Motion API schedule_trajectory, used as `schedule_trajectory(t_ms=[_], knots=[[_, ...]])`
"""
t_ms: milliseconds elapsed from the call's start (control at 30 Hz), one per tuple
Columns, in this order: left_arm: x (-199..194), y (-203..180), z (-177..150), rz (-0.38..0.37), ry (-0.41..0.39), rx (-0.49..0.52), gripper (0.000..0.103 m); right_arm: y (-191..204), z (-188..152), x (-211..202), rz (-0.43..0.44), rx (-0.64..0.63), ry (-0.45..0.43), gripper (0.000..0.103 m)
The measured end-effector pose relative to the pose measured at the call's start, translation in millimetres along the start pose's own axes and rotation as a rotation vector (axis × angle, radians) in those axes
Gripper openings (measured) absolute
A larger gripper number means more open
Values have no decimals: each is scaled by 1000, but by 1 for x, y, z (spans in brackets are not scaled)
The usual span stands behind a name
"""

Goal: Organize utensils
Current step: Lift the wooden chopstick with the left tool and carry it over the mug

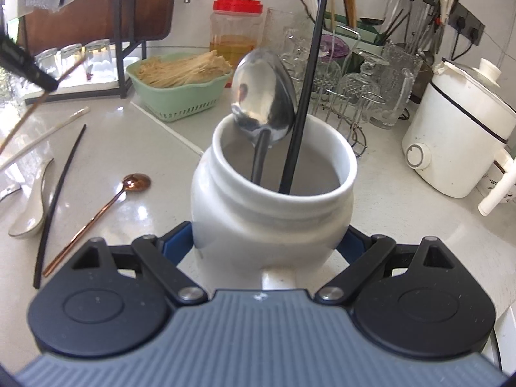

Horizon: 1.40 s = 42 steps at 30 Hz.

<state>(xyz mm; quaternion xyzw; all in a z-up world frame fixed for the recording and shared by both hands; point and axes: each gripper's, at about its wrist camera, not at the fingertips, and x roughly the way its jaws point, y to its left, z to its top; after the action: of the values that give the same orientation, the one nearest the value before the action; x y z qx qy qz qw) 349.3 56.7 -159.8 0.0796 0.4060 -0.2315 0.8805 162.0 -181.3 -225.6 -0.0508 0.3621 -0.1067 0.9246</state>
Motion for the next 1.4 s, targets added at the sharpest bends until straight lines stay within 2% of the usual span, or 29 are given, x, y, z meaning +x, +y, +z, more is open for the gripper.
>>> schedule_trajectory(t_ms=[233,367,533,800,1100,1400], knots=[[-43,-32,13,-19,-113,-51,7,-4,0,-1,45,-16,1,93],[-69,-56,31,-59,-210,-67,7,-8,-1,1,74,-24,5,93],[-100,-91,60,-146,-337,-72,7,-11,1,2,101,-29,7,93],[-120,-154,92,-277,-451,-25,7,-14,0,3,132,-45,-5,92],[-92,-216,94,-391,-447,44,7,-16,-1,3,147,-46,-16,92],[-56,-244,88,-397,-425,82,7,-18,-2,3,166,-52,-27,92]])
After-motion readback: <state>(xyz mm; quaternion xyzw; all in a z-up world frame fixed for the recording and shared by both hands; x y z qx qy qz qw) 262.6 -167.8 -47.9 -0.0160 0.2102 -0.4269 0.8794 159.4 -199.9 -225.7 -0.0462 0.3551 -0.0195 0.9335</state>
